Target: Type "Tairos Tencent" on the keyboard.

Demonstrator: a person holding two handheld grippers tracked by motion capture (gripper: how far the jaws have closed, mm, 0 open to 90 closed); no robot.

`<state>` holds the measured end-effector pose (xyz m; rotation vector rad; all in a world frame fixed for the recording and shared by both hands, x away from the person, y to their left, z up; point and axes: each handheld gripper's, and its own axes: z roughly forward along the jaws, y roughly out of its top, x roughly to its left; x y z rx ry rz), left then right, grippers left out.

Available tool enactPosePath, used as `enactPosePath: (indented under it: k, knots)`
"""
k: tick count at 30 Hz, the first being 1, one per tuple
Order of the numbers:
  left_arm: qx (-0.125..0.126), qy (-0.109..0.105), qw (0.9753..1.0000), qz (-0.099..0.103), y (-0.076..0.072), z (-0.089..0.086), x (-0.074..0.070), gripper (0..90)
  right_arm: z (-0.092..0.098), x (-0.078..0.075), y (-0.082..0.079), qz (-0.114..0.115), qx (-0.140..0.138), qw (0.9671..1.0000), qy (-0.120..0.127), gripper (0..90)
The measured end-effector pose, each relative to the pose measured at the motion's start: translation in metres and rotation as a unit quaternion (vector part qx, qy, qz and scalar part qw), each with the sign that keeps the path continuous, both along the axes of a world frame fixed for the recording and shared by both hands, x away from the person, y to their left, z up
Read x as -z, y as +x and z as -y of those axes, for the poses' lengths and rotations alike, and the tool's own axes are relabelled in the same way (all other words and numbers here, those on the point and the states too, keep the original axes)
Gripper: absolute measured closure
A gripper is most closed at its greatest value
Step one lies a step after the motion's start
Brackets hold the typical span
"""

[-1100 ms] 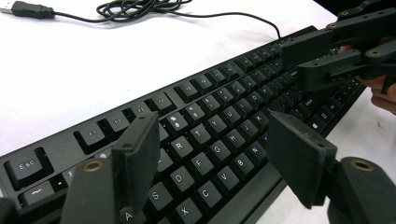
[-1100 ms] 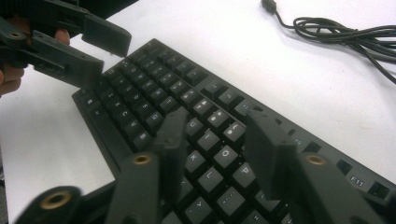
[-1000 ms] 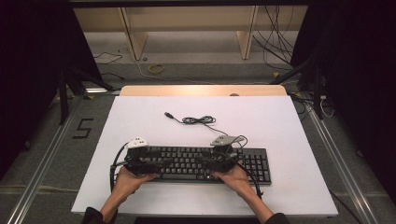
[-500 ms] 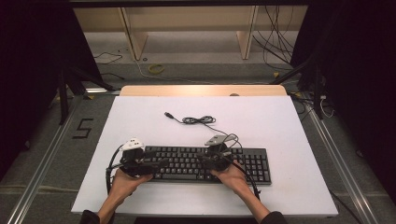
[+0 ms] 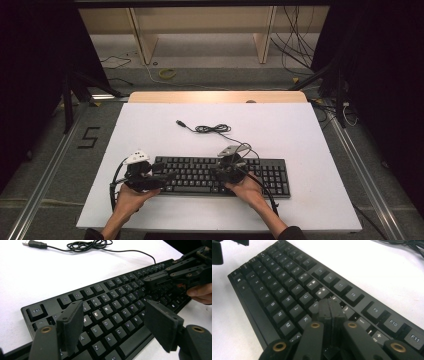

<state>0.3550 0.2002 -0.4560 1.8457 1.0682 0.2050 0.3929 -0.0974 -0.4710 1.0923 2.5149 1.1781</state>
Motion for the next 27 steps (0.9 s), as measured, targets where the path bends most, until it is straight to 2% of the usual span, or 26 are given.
enactPosePath:
  k: [9,12,17,22,27]
  knots:
    - [0.004,-0.003,1.0,0.005,-0.0017,0.0004,0.0005,30.4,-0.003,0.004,-0.0007,-0.001,0.0,1.0,-0.007,90.0]
    - [0.003,-0.005,1.0,0.006,-0.0018,0.0002,0.0005,29.9,-0.0038,0.0061,-0.0006,-0.002,-0.002,0.9998,-0.018,90.0]
    - [0.002,-0.003,1.0,0.007,-0.0017,0.0001,0.0009,29.8,-0.0048,0.0069,-0.0022,0.004,0.001,0.9998,-0.019,90.0]
    - [0.001,-0.002,1.0,0.007,-0.0013,0.0,0.002,29.8,-0.0027,0.005,-0.0019,-0.002,0.005,1.0,-0.008,90.0]
    - [-0.002,-0.002,1.0,0.007,-0.0009,-0.0011,0.0025,29.9,0.0031,-0.0016,-0.002,0.002,0.011,0.9997,0.021,86.0]
